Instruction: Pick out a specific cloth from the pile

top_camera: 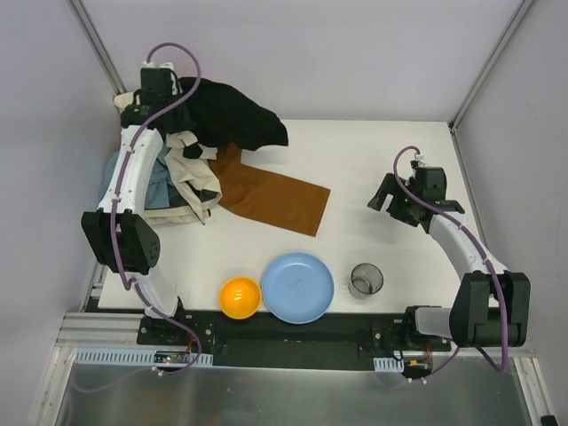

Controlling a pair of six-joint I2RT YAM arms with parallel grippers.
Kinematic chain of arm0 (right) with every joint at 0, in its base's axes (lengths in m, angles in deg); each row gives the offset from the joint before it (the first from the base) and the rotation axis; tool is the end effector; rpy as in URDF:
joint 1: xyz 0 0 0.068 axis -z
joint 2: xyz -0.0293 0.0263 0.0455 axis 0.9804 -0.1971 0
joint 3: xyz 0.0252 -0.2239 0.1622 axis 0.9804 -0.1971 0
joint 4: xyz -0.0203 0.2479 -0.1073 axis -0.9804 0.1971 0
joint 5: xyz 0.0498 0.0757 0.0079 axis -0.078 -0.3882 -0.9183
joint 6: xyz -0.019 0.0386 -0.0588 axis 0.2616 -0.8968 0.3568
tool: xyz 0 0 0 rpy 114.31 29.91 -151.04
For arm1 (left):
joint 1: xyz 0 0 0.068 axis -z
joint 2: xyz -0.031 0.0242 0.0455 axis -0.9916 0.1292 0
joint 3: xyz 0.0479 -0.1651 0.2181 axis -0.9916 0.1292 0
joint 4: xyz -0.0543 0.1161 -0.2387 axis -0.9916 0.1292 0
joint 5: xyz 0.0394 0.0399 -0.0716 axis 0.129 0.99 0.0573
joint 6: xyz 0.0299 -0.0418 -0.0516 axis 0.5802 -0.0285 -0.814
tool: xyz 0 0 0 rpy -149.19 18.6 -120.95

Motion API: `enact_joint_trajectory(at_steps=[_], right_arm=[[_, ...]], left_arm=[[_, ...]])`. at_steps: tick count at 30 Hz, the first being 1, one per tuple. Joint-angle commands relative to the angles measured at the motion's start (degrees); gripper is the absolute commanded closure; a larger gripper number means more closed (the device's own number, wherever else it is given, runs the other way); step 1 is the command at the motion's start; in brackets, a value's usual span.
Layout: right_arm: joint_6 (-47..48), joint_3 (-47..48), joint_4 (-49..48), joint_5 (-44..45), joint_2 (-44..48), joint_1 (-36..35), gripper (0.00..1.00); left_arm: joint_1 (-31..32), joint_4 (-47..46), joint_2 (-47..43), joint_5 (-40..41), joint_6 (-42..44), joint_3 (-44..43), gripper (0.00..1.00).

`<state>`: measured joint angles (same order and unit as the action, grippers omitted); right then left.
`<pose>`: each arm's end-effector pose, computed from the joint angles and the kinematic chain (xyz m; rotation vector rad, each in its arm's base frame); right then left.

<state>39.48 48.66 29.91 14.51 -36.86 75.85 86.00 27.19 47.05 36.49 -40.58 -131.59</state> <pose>0.3007 0.0263 0.2275 -0.0031 2.2978 0.3178 0.4368 -0.0250 0.3963 -0.1848 2.0787 -0.1536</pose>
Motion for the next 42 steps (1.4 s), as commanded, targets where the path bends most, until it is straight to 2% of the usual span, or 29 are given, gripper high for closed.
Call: enact_joint_trajectory(at_steps=[1,7,12,16,22,26,30,33,34,38,39,42], right_arm=[[1.18,2.46,0.27,0.17,0.30,-0.55,0.04],[1.53,2.55,0.01,-0.09,-0.66,-0.73,0.04],[1.27,2.90,-0.52,-0.62,-2.16,-1.17,0.04],[1.27,3.78,-0.35,-1.23,-3.57,-1.78,0.04],[2.23,4.22,0.53,-0.97,-4.01,-2.31,0.04],[2.32,4.13,0.80,-0.88,-3.83,-2.40,0.04],[2.85,4.66,1.15,-0.97,-4.36,-2.57,0.04],[3.11,5.10,1.67,-1.06,-4.27,-2.84,0.04],[3.03,5.01,1.68,-1.15,-4.10,-2.93,0.04],[3.02,4.57,1.15,-1.23,-3.74,-3.28,0.04],[3.11,4.75,1.32,-1.32,-3.66,-3.45,0.04],[3.11,5.10,1.85,-1.50,-3.39,-3.54,0.04]], left_arm=[[-5.68,-2.88,-6.37,6.97,-3.15,-2.80,1.00],[-13.96,-0.07,-7.43,16.03,-8.95,3.96,1.00],[-17.13,0.72,-5.94,16.21,-12.47,12.75,1.00],[-17.66,0.81,-0.07,13.85,-14.67,17.15,1.00],[-20.38,1.08,11.54,6.20,-17.65,17.77,1.00],[-21.00,0.99,15.07,3.56,-18.19,18.12,0.97],[-21.00,0.90,12.88,2.24,-17.22,18.65,0.85],[-21.00,0.11,8.06,0.57,-16.34,20.14,0.74],[-20.91,-0.33,5.86,0.31,-16.25,21.10,0.63],[-20.91,-4.10,-3.54,-1.01,-15.90,26.99,0.10],[-21.00,-4.89,-5.82,-2.93,-15.99,28.56,0.01],[-21.00,-5.86,-11.89,-6.98,-16.43,32.35,0.01]])
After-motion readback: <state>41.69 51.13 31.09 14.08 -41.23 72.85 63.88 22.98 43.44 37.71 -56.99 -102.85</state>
